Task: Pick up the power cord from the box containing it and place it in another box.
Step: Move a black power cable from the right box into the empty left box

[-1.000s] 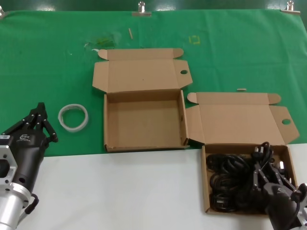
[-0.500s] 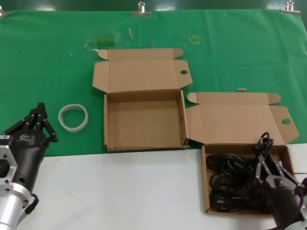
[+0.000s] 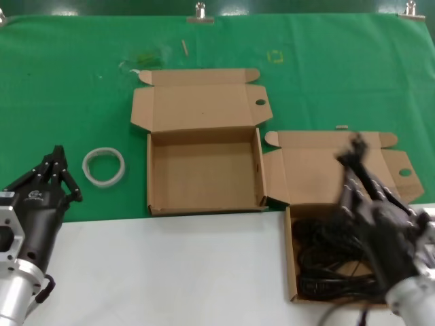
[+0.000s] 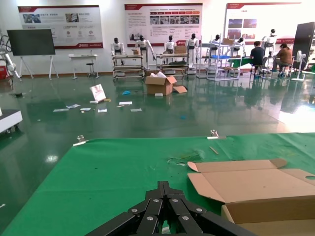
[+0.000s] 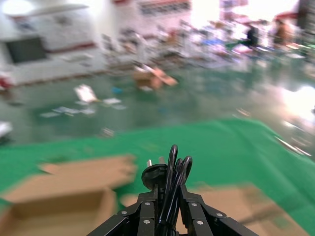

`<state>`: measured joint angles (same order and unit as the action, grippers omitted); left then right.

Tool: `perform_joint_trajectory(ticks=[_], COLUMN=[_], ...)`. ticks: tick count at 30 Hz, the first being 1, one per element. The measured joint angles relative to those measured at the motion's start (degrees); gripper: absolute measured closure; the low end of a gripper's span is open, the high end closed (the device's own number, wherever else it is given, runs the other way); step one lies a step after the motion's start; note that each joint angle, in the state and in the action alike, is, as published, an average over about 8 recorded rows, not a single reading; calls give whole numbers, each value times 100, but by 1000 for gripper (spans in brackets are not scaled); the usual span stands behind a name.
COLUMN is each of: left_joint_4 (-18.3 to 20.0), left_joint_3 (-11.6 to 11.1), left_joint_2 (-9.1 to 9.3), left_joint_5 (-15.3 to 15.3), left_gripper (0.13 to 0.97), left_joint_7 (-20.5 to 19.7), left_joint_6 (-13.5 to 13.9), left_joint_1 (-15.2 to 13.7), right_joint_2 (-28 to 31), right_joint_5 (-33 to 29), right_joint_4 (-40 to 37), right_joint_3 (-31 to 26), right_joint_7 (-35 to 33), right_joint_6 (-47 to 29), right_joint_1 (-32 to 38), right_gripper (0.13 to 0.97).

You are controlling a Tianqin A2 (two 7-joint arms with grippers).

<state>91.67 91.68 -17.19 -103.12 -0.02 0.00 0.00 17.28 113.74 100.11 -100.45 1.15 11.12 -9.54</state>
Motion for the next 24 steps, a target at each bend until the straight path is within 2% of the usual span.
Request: perform_joint_trajectory(ticks=[6,13,19,24], left_joint_4=[0,0,0,0], left_joint_3=[0,0,0,0], left_joint_2=[0,0,0,0], left_joint_5=[0,0,0,0], left_gripper=[957,957,957,957], left_joint_7=[0,0,0,0], left_joint_6=[0,0,0,0], left_joint_1=[0,0,0,0], right_joint_2=[379,365,-115,-509], right_joint_5=[141,-19,-184,-340], right_joint_4=[-340,-1801,-3201,-4138], right_joint_3=[-761,-1441,-1357,-1162], right_joint_7=[-118,-40,-380,-718], right_joint_6=[-333,-1299,-2261,-2741], right_joint_1=[924,2347,3175,3685], right_gripper=[882,882,882,882])
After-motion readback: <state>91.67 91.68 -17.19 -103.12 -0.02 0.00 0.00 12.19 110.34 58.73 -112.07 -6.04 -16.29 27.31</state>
